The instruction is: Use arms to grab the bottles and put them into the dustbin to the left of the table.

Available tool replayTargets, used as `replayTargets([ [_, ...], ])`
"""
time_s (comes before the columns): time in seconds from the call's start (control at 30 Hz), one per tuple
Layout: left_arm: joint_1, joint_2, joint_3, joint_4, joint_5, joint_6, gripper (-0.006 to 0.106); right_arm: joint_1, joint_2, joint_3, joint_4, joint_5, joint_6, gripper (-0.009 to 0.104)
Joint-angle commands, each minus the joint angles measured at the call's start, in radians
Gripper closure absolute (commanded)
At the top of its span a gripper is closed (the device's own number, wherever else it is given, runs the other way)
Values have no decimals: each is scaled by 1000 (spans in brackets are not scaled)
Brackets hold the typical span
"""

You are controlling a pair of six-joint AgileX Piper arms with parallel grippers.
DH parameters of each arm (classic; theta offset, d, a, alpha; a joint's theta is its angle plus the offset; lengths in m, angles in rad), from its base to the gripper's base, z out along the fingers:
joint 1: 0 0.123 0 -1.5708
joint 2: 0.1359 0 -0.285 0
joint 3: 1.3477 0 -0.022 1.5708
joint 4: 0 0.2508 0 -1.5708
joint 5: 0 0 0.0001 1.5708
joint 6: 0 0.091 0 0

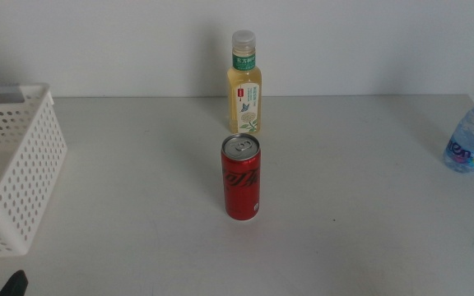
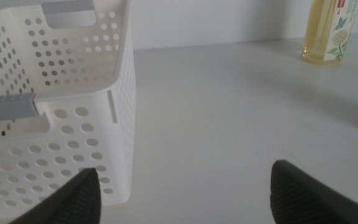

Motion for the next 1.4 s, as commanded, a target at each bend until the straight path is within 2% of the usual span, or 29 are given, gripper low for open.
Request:
replayTargets([
  [0.0, -22, 30, -21, -16, -103, -16, 7, 3, -14, -11, -6, -75, -8, 27],
  [0.23, -241, 305, -123, 8, -220, -11, 7, 3, -14, -11, -6, -75, -8, 27],
  [0.43, -460, 599, -150, 4, -526, -11, 7, 3, -14, -11, -6, -75, -8, 27],
  [0.57, -547, 774, -150, 4, -740, -11, 7, 3, -14, -11, -6, -75, -8, 27],
  [0.87, -559, 1025, -147, 4, -1024, -15, 7, 3, -14, -11, -6, -75, -8, 27],
  [1.37, -559, 1077, -149, 4, -1062, -30, 7, 3, -14, -11, -6, -75, -8, 27],
])
